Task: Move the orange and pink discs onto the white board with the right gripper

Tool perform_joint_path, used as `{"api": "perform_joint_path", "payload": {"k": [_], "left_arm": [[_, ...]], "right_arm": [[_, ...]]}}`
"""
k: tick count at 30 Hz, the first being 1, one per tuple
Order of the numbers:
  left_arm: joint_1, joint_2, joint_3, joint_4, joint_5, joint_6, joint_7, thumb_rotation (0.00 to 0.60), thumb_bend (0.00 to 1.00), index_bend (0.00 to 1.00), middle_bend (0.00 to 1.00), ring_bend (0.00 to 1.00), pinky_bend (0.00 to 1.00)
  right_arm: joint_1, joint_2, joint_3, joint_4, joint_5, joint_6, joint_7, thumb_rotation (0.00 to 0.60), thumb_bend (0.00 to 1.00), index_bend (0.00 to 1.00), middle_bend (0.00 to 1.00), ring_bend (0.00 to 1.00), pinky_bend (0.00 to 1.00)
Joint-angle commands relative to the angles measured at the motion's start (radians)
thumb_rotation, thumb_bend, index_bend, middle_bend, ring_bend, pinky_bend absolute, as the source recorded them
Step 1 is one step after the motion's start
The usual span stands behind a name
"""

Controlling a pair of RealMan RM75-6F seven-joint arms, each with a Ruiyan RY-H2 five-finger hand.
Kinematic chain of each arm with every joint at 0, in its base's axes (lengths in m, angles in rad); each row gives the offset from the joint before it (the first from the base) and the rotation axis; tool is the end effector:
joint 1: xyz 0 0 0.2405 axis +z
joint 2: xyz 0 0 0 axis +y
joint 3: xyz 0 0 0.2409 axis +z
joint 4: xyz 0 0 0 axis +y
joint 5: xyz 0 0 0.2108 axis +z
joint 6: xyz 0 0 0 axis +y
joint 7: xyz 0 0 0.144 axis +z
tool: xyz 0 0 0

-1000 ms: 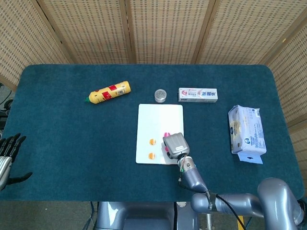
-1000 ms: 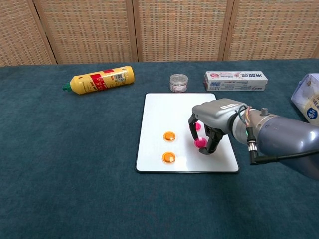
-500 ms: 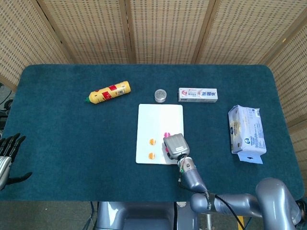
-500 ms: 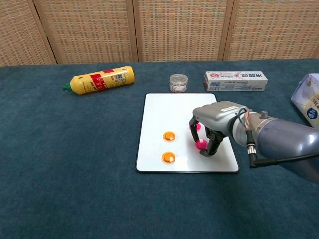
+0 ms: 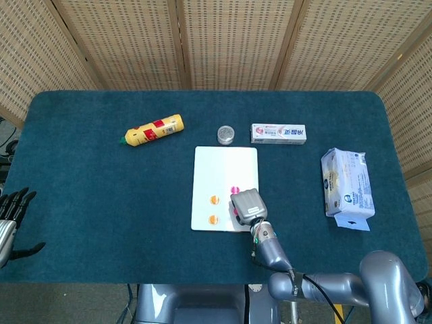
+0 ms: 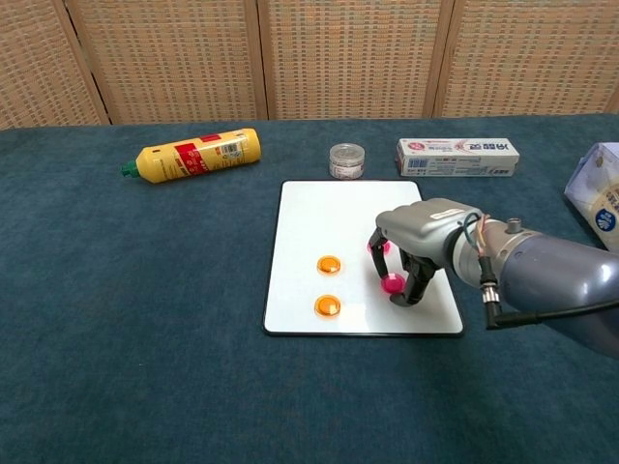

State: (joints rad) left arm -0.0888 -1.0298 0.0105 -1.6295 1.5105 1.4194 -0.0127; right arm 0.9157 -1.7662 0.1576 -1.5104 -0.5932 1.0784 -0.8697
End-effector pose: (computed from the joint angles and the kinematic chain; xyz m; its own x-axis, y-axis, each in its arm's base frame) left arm -0.3090 0.1677 0.1613 0.4508 0.1206 0.8844 0.8917 -0.0162 -0.4523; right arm -0.0969 -0.3112 -0.0825 0.6049 -0.3726 0.7037 -0.7958 -0.3128 0.5185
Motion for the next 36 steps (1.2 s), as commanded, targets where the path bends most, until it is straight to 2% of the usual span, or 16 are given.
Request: {"api": "perform_joint_path", "payload": {"k": [1, 4, 6, 8, 11, 20, 26, 30, 32, 36], "left_arm": [[0.000, 0.001, 0.000, -0.001, 0.001, 0.000, 0.000, 0.600, 0.00, 0.00, 0.00, 0.00, 0.00], [0.001, 0.001, 0.001, -0.001, 0.002, 0.001, -0.001, 0.600, 0.00, 0.00, 0.00, 0.00, 0.00], [0.000, 0.001, 0.001, -0.001, 0.001, 0.001, -0.001, 0.600, 0.00, 0.00, 0.00, 0.00, 0.00], [0.000, 0.001, 0.001, -0.001, 0.001, 0.000, -0.001, 0.600, 0.00, 0.00, 0.00, 0.00, 0.00], [0.000, 0.002, 0.001, 0.000, 0.002, 0.001, -0.002, 0.600, 0.00, 0.00, 0.00, 0.00, 0.00], [0.001, 0.002, 0.002, 0.000, 0.004, 0.002, -0.006, 0.600, 0.00, 0.00, 0.00, 0.00, 0.00], [0.001, 0.003, 0.003, 0.001, 0.008, 0.002, -0.009, 0.600, 0.00, 0.00, 0.00, 0.00, 0.00], [0.002, 0.007, 0.005, 0.002, 0.013, 0.007, -0.019, 0.600, 0.00, 0.00, 0.00, 0.00, 0.00], [0.002, 0.008, 0.006, 0.004, 0.018, 0.008, -0.024, 0.600, 0.00, 0.00, 0.00, 0.00, 0.00], [0.006, 0.010, 0.008, 0.004, 0.026, 0.018, -0.033, 0.600, 0.00, 0.00, 0.00, 0.00, 0.00]], "right_arm": [[0.001, -0.001, 0.000, -0.001, -0.003, 0.001, 0.000, 0.600, 0.41, 0.57, 1.00, 0.95, 1.00], [0.002, -0.002, -0.002, -0.004, -0.004, 0.002, -0.002, 0.600, 0.41, 0.56, 1.00, 0.95, 1.00], [0.002, 0.000, -0.004, -0.006, -0.003, 0.001, -0.003, 0.600, 0.40, 0.51, 1.00, 0.95, 1.00], [0.002, 0.000, -0.005, -0.007, -0.003, 0.000, -0.004, 0.600, 0.39, 0.41, 1.00, 0.95, 1.00], [0.001, 0.000, -0.007, -0.009, -0.006, 0.002, -0.003, 0.600, 0.39, 0.36, 0.99, 0.95, 1.00], [-0.002, 0.004, -0.010, -0.020, -0.023, 0.012, 0.001, 0.600, 0.39, 0.34, 0.99, 0.95, 1.00], [-0.013, 0.036, -0.011, -0.081, -0.059, 0.039, 0.012, 0.600, 0.39, 0.34, 0.99, 0.95, 1.00], [-0.065, 0.128, -0.011, -0.226, -0.171, 0.124, 0.077, 0.600, 0.39, 0.34, 0.99, 0.95, 1.00], [-0.109, 0.204, -0.026, -0.314, -0.256, 0.169, 0.133, 0.600, 0.39, 0.34, 0.99, 0.95, 1.00], [-0.194, 0.336, -0.067, -0.414, -0.420, 0.224, 0.266, 0.600, 0.39, 0.34, 0.98, 0.95, 1.00]]}}
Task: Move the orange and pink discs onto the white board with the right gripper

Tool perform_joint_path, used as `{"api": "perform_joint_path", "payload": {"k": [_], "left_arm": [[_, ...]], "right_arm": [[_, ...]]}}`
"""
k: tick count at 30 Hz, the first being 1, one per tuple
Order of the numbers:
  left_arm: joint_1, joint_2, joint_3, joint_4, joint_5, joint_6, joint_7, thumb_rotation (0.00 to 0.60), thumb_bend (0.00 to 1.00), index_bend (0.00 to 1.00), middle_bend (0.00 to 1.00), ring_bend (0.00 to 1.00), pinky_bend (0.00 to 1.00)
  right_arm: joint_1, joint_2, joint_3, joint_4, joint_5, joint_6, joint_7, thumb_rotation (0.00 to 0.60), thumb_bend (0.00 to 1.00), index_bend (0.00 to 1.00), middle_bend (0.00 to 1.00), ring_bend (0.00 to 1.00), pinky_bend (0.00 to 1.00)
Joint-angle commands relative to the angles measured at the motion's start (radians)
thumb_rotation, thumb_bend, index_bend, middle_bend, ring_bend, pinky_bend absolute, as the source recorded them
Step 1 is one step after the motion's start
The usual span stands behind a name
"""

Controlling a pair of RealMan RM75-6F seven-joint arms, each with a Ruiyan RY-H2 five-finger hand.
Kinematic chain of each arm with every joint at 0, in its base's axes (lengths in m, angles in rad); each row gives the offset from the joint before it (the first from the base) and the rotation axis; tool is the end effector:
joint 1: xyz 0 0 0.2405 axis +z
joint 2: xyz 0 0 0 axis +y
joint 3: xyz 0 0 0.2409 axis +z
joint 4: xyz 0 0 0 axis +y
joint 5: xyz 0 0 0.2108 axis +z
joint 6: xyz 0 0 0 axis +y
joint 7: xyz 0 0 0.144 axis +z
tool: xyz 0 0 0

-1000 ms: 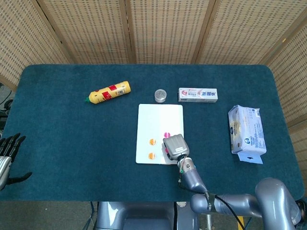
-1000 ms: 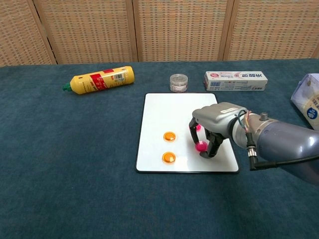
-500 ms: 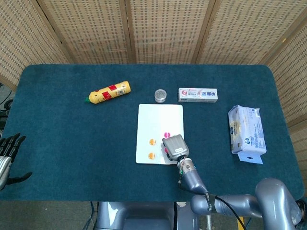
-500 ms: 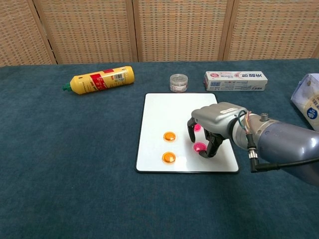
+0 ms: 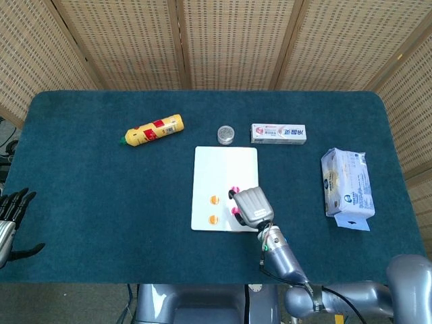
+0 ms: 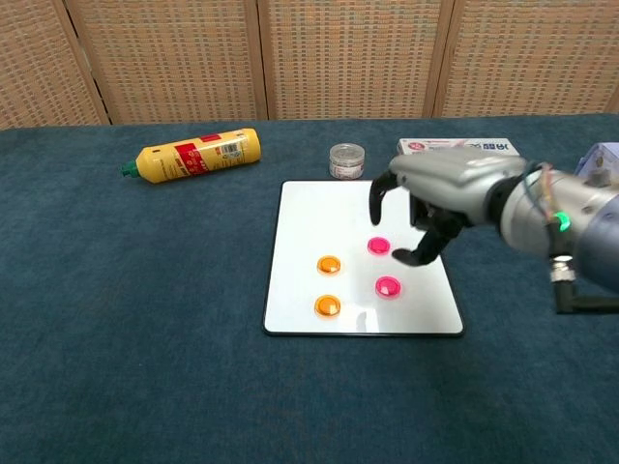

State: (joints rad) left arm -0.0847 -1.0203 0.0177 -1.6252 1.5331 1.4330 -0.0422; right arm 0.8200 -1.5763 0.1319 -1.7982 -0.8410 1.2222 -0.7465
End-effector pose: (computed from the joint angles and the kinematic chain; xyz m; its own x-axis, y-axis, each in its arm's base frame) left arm -0.3082 0.1651 0.1642 0.4395 0.1162 0.8907 0.8979 -0.0309 -0.4390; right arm -0.0839 -0.2893 -0.0190 0.5077 -0.2410 0.8271 -0.8402 -0.3511 0.4134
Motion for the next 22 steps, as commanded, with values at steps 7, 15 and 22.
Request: {"api": "perform_joint_path", "payload": {"k": [7, 15, 22], "left_arm": [[0.014, -0.001, 0.001, 0.001, 0.012, 0.032, -0.007, 0.600, 0.00, 0.00, 0.00, 0.00, 0.00], [0.031, -0.011, -0.005, 0.007, 0.019, 0.072, 0.005, 0.600, 0.00, 0.00, 0.00, 0.00, 0.00], [0.047, -0.022, -0.013, 0.012, 0.022, 0.112, 0.017, 0.600, 0.00, 0.00, 0.00, 0.00, 0.00]], "right_arm": [[-0.300, 0.395, -0.181, -0.088, -0.526, 0.223, 0.530, 0.600, 0.32, 0.33, 0.53, 0.52, 0.85], [-0.500, 0.446, -0.223, 0.126, -0.614, 0.401, 0.804, 0.600, 0.00, 0.11, 0.00, 0.00, 0.17], [-0.591, 0.442, -0.201, 0.179, -0.630, 0.472, 0.865, 0.600, 0.00, 0.03, 0.00, 0.00, 0.07]]}}
